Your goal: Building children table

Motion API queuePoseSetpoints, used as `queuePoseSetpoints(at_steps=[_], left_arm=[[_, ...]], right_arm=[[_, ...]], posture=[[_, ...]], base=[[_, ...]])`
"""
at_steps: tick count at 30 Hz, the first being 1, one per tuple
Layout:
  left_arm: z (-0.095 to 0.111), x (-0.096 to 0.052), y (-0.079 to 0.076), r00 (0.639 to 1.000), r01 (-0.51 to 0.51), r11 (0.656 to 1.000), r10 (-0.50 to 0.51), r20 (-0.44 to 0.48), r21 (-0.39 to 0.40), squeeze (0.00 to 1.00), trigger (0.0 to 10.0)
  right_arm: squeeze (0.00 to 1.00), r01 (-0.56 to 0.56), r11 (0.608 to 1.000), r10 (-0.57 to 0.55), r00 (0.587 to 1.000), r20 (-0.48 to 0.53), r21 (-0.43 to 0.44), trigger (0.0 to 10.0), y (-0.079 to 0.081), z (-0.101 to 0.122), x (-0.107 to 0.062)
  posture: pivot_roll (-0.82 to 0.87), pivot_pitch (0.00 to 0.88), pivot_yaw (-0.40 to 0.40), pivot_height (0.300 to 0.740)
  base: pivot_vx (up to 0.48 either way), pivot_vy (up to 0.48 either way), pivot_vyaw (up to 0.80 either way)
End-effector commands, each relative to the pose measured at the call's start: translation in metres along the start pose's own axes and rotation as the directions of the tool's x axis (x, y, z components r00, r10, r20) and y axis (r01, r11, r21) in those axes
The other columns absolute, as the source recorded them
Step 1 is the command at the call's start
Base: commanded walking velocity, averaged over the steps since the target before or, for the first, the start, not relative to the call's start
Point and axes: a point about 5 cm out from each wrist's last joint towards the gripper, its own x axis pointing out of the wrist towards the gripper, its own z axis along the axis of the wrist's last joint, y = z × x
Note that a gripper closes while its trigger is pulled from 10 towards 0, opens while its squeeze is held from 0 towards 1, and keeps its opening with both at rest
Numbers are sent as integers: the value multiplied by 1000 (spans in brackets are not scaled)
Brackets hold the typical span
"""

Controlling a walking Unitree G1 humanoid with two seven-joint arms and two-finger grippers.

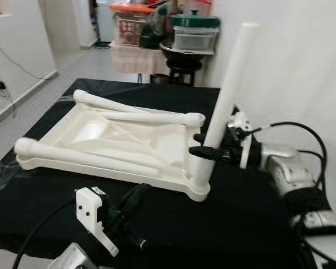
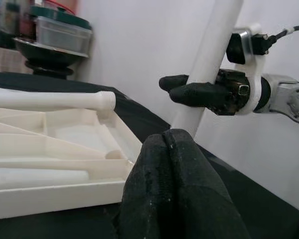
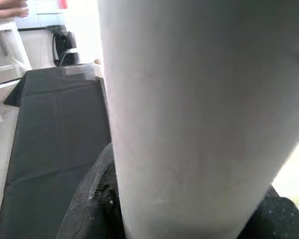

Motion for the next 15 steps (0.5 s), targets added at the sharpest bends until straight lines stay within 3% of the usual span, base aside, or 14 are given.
queuePoseSetpoints(at_steps=[1, 2, 3, 5, 6, 7, 8, 9, 11, 12, 14, 15], left_arm=[[1, -2, 1, 1000, 15, 1000, -15, -14, -6, 0, 10000], [1, -2, 1, 1000, 15, 1000, -15, -14, -6, 0, 10000], [2, -3, 3, 1000, 16, 1000, -16, -13, -11, 0, 10000], [2, -3, 3, 1000, 16, 1000, -16, -13, -11, 0, 10000], [3, -3, 5, 1000, 17, 1000, -17, -14, -13, 0, 10000], [3, -2, 7, 1000, 19, 1000, -19, -16, -14, 0, 10000], [2, -1, 7, 1000, 20, 1000, -20, -17, -15, 0, 10000], [2, 0, 7, 999, 36, 999, -36, -17, -28, 0, 10000], [2, 0, 7, 999, 36, 999, -36, -17, -28, 0, 10000], [1, 1, 8, 999, 48, 998, -48, -18, -37, 0, 10000], [1, 2, 8, 999, 41, 999, -42, -11, -34, 0, 10000], [2, 3, 9, 999, 33, 999, -33, -4, -30, 0, 10000]], right_arm=[[0, 332, 936, -315, 939, -138, 120, 0, 15, -33, 6], [0, 332, 936, -315, 939, -138, 120, 0, 15, -33, 6], [0, 560, 802, -525, 827, -199, 210, 0, 49, -49, 16], [0, 560, 802, -525, 827, -199, 210, 0, 49, -49, 16], [0, 711, 662, -656, 703, -274, 238, 0, 80, -60, 14], [0, 782, 579, -719, 623, -308, 231, 0, 88, -63, 6], [0, 790, 572, -728, 613, -306, 222, 0, 90, -63, 3], [0, 798, 580, -747, 601, -285, 163, 0, 76, -60, -1], [0, 798, 580, -747, 601, -285, 163, 0, 76, -60, -1], [0, 808, 575, -763, 586, -273, 128, 0, 65, -57, -6], [0, 804, 581, -760, 591, -271, 126, 0, 60, -54, -3], [0, 797, 594, -748, 598, -287, 113, 6000, 59, -51, 1]], posture=[[6, 13, -99, 740], [6, 13, -99, 740], [-7, 20, -85, 740], [-7, 20, -85, 740], [-7, 27, -63, 740], [-31, 9, -54, 740], [-31, 9, -54, 740], [-8, 3, -75, 740], [-8, 3, -75, 740], [-11, 0, -76, 740], [-14, 0, -79, 740], [-14, 0, -79, 740]], base=[[0, 0, 0], [0, 0, 0], [0, 0, 0], [0, 0, 0], [0, 0, 0], [0, 0, 0], [0, 0, 0], [0, 0, 0], [0, 0, 0], [0, 0, 0], [0, 0, 0], [0, 0, 0]])
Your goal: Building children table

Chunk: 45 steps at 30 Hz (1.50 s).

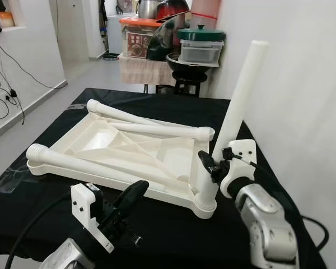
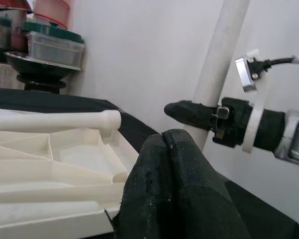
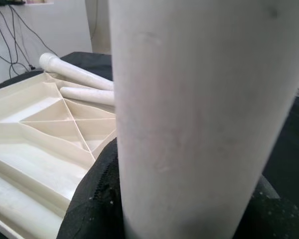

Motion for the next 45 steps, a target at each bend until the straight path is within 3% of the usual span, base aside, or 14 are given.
queuePoseSetpoints(at_steps=[1, 2, 3, 4, 11, 12, 14, 17, 23, 24, 25, 26, 28, 45], left_arm=[[-2, 1, 1, 1000, -2, 1000, 1, -6, -10, 0, 10000], [-2, 2, 2, 1000, -10, 1000, 9, -2, -6, 0, 10000], [-2, 3, 2, 1000, -12, 1000, 12, 1, -6, 0, 10000], [-3, 4, 2, 1000, -9, 1000, 9, 2, -10, 0, 10000], [-5, 9, 1, 1000, 12, 999, -12, 5, -31, 0, 10000], [-6, 10, 1, 1000, 13, 999, -13, 5, -32, 0, 10000], [-6, 10, 1, 1000, 13, 999, -13, 5, -32, 0, 10000], [-8, 12, 0, 1000, 13, 999, -13, 7, -34, 0, 10000], [-9, 12, 0, 1000, 11, 999, -11, 7, -34, 0, 10000], [-10, 12, 0, 1000, 11, 999, -11, 7, -36, 0, 10000], [-10, 12, 0, 1000, 11, 999, -11, 7, -36, 0, 10000], [-10, 13, 0, 1000, 11, 999, -11, 6, -38, 0, 10000], [-11, 13, -1, 1000, 12, 999, -11, 6, -40, 0, 10000], [-11, 9, -2, 1000, 16, 999, -16, 11, -46, 0, 10000]], right_arm=[[0, 117, 993, -119, 979, -166, -24, 6000, -18, -28, -1], [0, 109, 994, -112, 977, -184, -28, 6000, -14, -27, -1], [776, 85, 996, -85, 982, -172, -7, 10000, -8, -23, 0], [1000, 41, 999, -39, 988, -151, 8, 10000, -4, -19, 2], [910, -396, 915, 401, 912, 82, -72, 10000, 1, 24, 26], [0, -501, 859, 509, 858, 71, -107, 10000, 1, 28, 27], [0, -501, 859, 509, 858, 71, -107, 10000, 1, 28, 27], [0, -721, 664, 724, 686, -71, -197, 10000, -4, 25, 36], [0, -770, 621, 771, 634, -67, -146, 10000, -7, 34, 47], [0, -782, 612, 782, 621, -57, -118, 4627, -7, 38, 52], [0, -782, 612, 782, 621, -57, -118, 4627, -7, 38, 52], [0, -797, 594, 796, 602, -59, -106, 0, -7, 39, 54], [0, -805, 585, 804, 592, -64, -101, 0, -7, 39, 56], [0, -563, 822, 562, 826, -45, -80, 0, -34, 8, 37]], posture=[[-14, 0, -79, 740], [-14, 0, -79, 740], [-11, 0, -84, 740], [-10, 0, -84, 740], [-17, 0, -84, 740], [-14, 0, -88, 740], [-14, 0, -88, 740], [3, 0, -101, 740], [12, 0, -100, 740], [16, 0, -99, 740], [16, 0, -99, 740], [17, 0, -100, 740], [17, 0, -101, 740], [-8, 0, -112, 740]], base=[[0, 0, 0], [0, 0, 0], [0, 0, 0], [0, 0, 0], [0, 0, 0], [0, 0, 0], [0, 0, 0], [0, 0, 0], [0, 0, 0], [0, 0, 0], [0, 0, 0], [0, 0, 0], [0, 0, 0], [0, 0, 0]])
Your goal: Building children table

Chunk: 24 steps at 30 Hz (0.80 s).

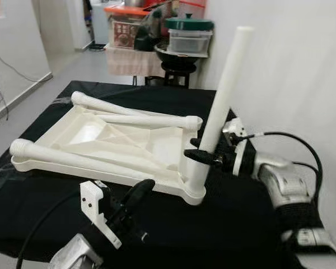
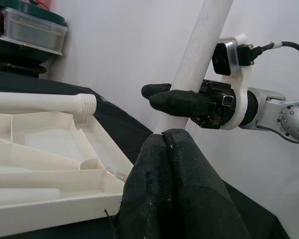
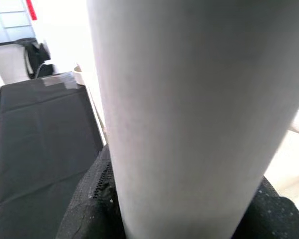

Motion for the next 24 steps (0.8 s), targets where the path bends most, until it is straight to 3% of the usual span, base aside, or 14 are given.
queuePoseSetpoints(at_steps=[1, 2, 3, 4, 5, 6, 10, 14, 15, 16, 17, 18, 21, 24], left_arm=[[0, -2, 0, 1000, 5, 1000, -5, -5, 0, 0, 10000], [0, -2, 0, 1000, 5, 1000, -5, -5, 0, 0, 10000], [1, -2, 1, 1000, 5, 1000, -5, -4, 2, 0, 10000], [2, -3, 2, 1000, 3, 1000, -3, -5, 7, 0, 10000], [2, -3, 2, 1000, 3, 1000, -3, -5, 7, 0, 10000], [2, -2, 3, 1000, 2, 1000, -2, -5, 7, 0, 10000], [2, -1, 3, 1000, 6, 1000, -6, -3, 8, 0, 10000], [2, 0, 3, 1000, -2, 1000, 2, 3, 17, 0, 10000], [2, 1, 4, 1000, -8, 1000, 8, 8, 19, 0, 10000], [2, 1, 4, 1000, -8, 1000, 8, 8, 19, 0, 10000], [2, 1, 4, 1000, -6, 1000, 6, 9, 15, 0, 10000], [2, 2, 4, 1000, -5, 1000, 5, 9, 14, 0, 10000], [2, 2, 4, 1000, -3, 1000, 3, 9, 13, 0, 10000], [1, 4, 4, 1000, -1, 1000, 1, 9, 13, 0, 10000]], right_arm=[[0, 214, 975, -210, 975, -73, 64, 0, 7, -23, -3], [0, 214, 975, -210, 975, -73, 64, 0, 7, -23, -3], [0, 404, 900, -397, 915, -77, 163, 0, 40, -45, 13], [0, 525, 839, -513, 851, -116, 144, 0, 57, -52, 18], [0, 525, 839, -513, 851, -116, 144, 0, 57, -52, 18], [0, 664, 733, -650, 748, -138, 148, 0, 57, -54, 16], [0, 671, 732, -657, 741, -137, 122, 0, 49, -53, 17], [0, 656, 748, -644, 754, -132, 99, 0, 53, -50, 21], [0, 639, 762, -626, 768, -132, 107, 10000, 54, -46, 21], [0, 639, 762, -626, 768, -132, 107, 10000, 54, -46, 21], [43, 586, 802, -576, 810, -112, 113, 10000, 57, -40, 23], [910, 571, 814, -563, 821, -99, 107, 10000, 56, -37, 23], [1000, 554, 828, -550, 833, -64, 89, 10000, 54, -29, 24], [1000, 404, 913, -406, 913, 38, 64, 10000, 40, -10, 27]], posture=[[-8, 0, -112, 740], [-8, 0, -112, 740], [-27, 0, -97, 740], [-38, 0, -82, 740], [-38, 0, -82, 740], [-33, 0, -88, 740], [-17, 0, -105, 740], [-16, 0, -106, 740], [-18, 0, -109, 740], [-18, 0, -109, 740], [-21, 0, -107, 740], [-21, 0, -106, 740], [-21, 0, -106, 740], [-16, 0, -108, 740]], base=[[0, 0, 0], [0, 0, 0], [0, 0, 0], [0, 0, 0], [0, 0, 0], [0, 0, 0], [0, 0, 0], [0, 0, 0], [0, 0, 0], [0, 0, 0], [0, 0, 0], [0, 0, 0], [0, 0, 0], [0, 0, 0]])
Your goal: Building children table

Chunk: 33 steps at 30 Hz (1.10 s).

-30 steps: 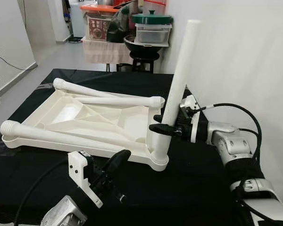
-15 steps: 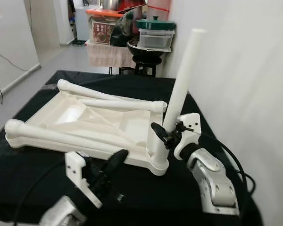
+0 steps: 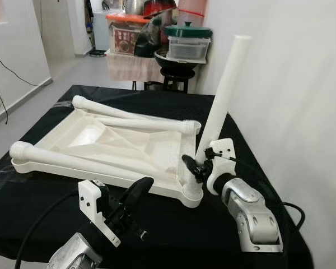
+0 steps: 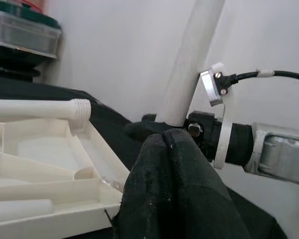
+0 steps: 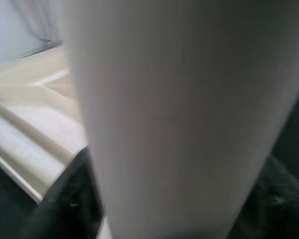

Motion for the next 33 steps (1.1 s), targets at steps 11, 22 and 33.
queuePoseSetpoints(at_steps=[11, 22, 33], left_arm=[[-6, 3, 1, 1000, -9, 1000, 9, -13, -5, 0, 10000], [-6, 3, -1, 1000, -8, 1000, 8, -15, -8, 0, 10000], [-6, 2, -2, 1000, -6, 1000, 6, -13, -12, 0, 10000]], right_arm=[[0, -587, 800, 584, 809, -61, -122, 10000, -33, 30, 6], [0, -602, 795, 600, 799, -51, -81, 0, -51, 45, 22], [0, -581, 811, 577, 814, -67, -66, 0, -65, 32, 17]], posture=[[23, 0, -121, 740], [38, 0, -127, 740], [31, 0, -128, 740]], base=[[0, 0, 0], [0, 0, 0], [0, 0, 0]])
